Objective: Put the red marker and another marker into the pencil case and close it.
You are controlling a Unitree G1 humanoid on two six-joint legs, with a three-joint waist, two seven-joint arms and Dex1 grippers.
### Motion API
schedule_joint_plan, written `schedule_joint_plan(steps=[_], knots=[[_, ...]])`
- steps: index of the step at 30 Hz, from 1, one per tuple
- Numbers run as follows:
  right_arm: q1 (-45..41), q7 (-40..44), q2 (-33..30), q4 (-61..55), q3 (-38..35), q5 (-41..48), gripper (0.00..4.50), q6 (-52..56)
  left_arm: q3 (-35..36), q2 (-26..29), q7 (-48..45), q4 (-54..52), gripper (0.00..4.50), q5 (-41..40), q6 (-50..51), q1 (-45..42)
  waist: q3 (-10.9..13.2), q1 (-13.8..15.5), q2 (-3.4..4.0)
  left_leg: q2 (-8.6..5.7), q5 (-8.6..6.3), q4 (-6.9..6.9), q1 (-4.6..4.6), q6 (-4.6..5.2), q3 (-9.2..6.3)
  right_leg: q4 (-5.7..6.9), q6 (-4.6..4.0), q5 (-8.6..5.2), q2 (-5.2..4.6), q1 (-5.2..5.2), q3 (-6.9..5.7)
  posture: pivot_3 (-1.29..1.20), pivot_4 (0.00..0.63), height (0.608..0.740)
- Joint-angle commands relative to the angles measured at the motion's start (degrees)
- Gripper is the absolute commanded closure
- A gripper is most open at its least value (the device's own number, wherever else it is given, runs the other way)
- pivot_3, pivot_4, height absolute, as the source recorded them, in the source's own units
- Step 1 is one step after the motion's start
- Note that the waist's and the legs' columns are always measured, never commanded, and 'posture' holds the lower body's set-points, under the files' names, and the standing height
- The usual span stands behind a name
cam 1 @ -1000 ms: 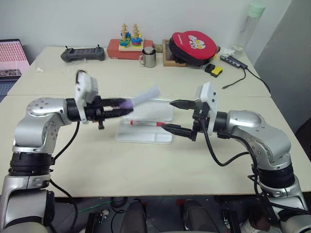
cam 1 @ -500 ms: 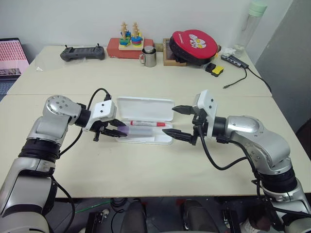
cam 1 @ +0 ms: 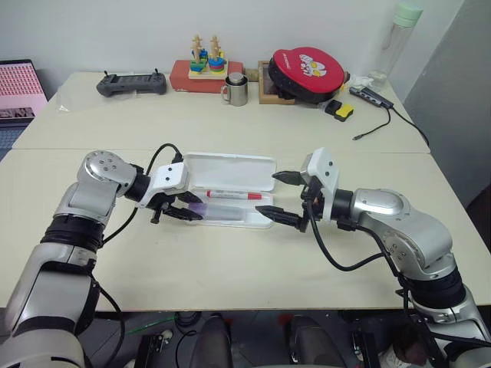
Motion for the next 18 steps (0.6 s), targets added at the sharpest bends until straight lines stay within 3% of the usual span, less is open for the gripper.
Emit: schedule_joint_plan(steps=[1, 10, 14, 18], knots=[[-0.7, -0.6, -0.3, -2.2, -1.2, 0.0, 0.0, -0.6, 1.5, 0.1, -0.5, -1.5, 1.92, -0.8, 0.9, -1.4, 0.0, 0.0, 0.0, 0.0, 0.0, 0.0, 0.0, 0.0, 0.0, 0.0, 0.0, 0.0, 0.0, 0.0, 0.0, 0.0, 0.15, 0.74], [0.4, -4.1, -1.3, -1.6, -4.4, -0.1, 0.0, 1.7, 6.1, -3.2, -0.7, -9.0, 0.06, -9.6, 10.3, -0.9, 0.0, 0.2, 0.0, 0.0, 0.0, 0.02, 0.0, 0.0, -0.02, 0.03, 0.0, 0.0, 0.0, 0.02, -0.02, 0.0, 0.15, 0.74], [-2.4, -22.9, 3.5, 12.6, -10.7, -9.0, 0.0, 9.3, 12.9, -11.9, 11.0, -23.4, 0.06, -21.3, 23.7, 3.7, 0.0, 0.3, -0.02, -0.01, 0.01, 0.1, 0.01, 0.0, -0.03, 0.05, -0.04, 0.06, -0.01, 0.08, -0.01, 0.0, 0.15, 0.74], [-2.0, -28.2, 5.4, 18.5, -11.6, -13.1, 0.0, 10.3, 13.2, -16.4, 19.7, -31.5, 0.06, -21.9, 27.5, 8.2, 0.0, 0.5, -0.01, -0.02, 0.02, 0.16, 0.09, 0.01, -0.03, 0.1, -0.09, 0.2, -0.01, 0.13, 0.04, 0.0, 0.15, 0.74]])
